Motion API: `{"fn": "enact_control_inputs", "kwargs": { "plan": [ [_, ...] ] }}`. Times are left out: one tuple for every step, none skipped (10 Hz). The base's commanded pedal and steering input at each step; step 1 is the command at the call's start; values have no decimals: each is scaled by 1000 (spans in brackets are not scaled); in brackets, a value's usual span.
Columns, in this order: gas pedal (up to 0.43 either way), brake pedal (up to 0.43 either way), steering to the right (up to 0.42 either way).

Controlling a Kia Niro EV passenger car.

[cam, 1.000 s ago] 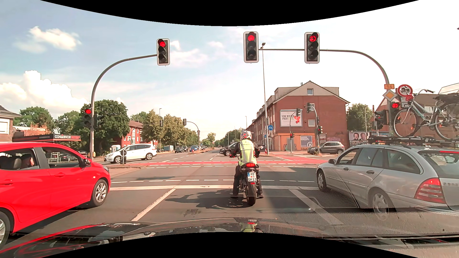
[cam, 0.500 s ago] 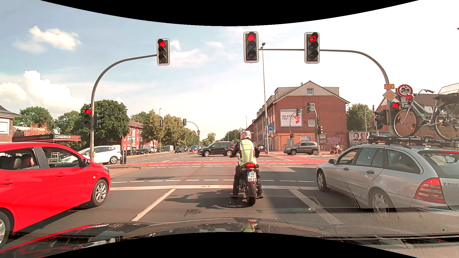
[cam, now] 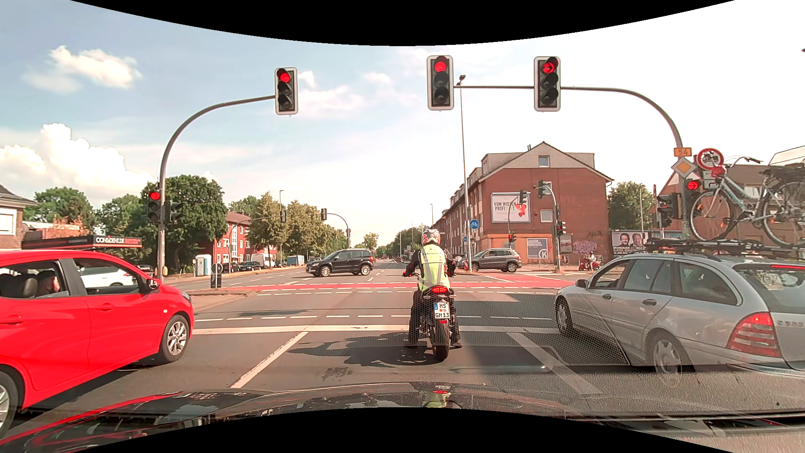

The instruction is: Follow the waypoints while adhering to traffic rules and regulations

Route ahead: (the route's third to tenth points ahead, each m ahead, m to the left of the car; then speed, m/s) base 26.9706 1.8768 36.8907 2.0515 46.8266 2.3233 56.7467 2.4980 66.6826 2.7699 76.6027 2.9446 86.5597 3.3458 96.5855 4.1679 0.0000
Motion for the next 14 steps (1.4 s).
{"fn": "enact_control_inputs", "kwargs": {
  "plan": [
    [0,0,10],
    [0,0,10],
    [0,0,10],
    [0,0,10],
    [0,0,10],
    [0,0,10],
    [0,0,10],
    [0,0,10],
    [0,0,10],
    [0,0,10],
    [0,0,10],
    [0,0,10],
    [0,0,10],
    [0,0,10]
  ]
}}
